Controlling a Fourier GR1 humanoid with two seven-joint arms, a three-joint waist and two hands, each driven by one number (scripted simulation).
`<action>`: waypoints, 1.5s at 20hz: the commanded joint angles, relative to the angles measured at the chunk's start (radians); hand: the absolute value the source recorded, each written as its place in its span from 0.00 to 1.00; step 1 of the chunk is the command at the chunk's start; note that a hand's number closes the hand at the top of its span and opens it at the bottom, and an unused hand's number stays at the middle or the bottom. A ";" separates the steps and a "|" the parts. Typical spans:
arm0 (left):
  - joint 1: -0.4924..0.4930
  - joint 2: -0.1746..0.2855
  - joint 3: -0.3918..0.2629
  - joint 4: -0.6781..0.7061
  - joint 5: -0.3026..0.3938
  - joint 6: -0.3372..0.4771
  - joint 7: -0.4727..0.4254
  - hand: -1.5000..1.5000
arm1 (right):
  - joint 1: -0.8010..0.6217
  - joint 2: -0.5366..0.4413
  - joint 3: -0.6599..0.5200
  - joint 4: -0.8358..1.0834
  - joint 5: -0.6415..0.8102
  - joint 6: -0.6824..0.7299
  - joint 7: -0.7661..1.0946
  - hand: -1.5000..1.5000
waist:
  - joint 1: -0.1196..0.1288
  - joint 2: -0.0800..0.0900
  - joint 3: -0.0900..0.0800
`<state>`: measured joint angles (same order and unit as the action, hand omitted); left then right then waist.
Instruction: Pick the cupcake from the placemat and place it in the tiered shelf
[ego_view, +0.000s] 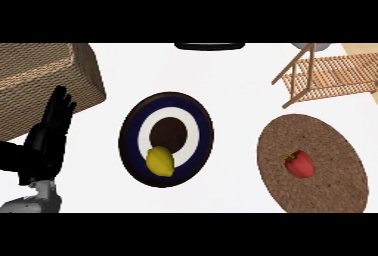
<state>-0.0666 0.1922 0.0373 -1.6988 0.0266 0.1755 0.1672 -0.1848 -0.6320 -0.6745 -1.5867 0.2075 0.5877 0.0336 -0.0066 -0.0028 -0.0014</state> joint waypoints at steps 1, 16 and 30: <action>-0.010 -0.009 0.016 0.046 0.003 -0.023 -0.060 0.50 | -0.059 -0.023 -0.009 0.017 -0.004 -0.040 0.088 1.00 | 0.007 0.003 0.001; -0.026 -0.043 -0.018 0.024 -0.042 -0.017 -0.019 0.50 | -0.376 -0.080 0.139 0.701 0.185 -0.358 -0.229 1.00 | 0.031 0.010 0.003; -0.066 -0.053 0.001 0.044 -0.054 -0.013 0.005 0.50 | -0.669 -0.125 0.183 1.180 0.250 -0.530 -0.451 1.00 | 0.036 0.013 0.003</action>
<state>-0.1003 0.1442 0.0365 -1.6733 -0.0146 0.1504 0.1541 -0.7885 -0.7373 -0.5172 -0.5068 0.4266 0.0797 -0.3767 0.0294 0.0098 0.0017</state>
